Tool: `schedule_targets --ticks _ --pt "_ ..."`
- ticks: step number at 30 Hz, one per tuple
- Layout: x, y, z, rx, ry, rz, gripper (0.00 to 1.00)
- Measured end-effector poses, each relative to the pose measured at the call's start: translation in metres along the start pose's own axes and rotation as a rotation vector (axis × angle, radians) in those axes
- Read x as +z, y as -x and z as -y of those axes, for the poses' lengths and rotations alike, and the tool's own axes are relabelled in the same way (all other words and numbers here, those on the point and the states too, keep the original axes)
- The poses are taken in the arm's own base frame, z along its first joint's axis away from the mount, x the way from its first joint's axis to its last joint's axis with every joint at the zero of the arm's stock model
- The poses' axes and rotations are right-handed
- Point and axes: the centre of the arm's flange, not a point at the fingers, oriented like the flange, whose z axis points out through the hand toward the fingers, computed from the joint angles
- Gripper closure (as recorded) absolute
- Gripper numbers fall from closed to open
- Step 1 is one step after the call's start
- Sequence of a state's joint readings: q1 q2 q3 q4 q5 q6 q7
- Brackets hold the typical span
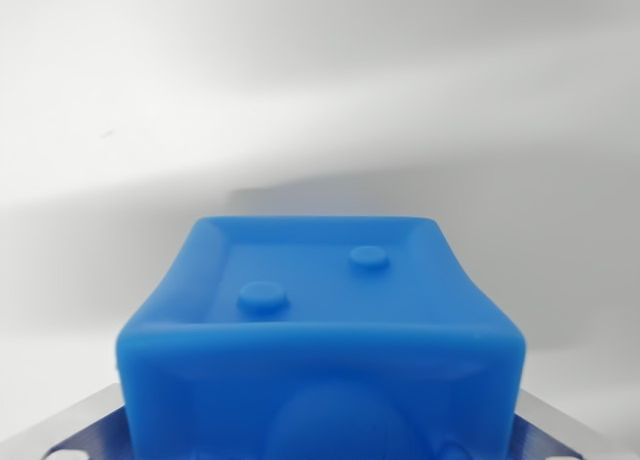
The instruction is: Stack cube
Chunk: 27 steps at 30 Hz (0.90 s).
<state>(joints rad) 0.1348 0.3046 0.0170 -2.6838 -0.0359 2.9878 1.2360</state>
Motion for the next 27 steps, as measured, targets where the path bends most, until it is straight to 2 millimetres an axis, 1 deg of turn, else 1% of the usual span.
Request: schedule_targets --ticks 17,27 --pt "-0.039 0.0 0.0 0.0 -0.003 -0.002 1.0" --pt "-0.071 0.0 0.0 0.001 -0.004 -0.003 1.0"
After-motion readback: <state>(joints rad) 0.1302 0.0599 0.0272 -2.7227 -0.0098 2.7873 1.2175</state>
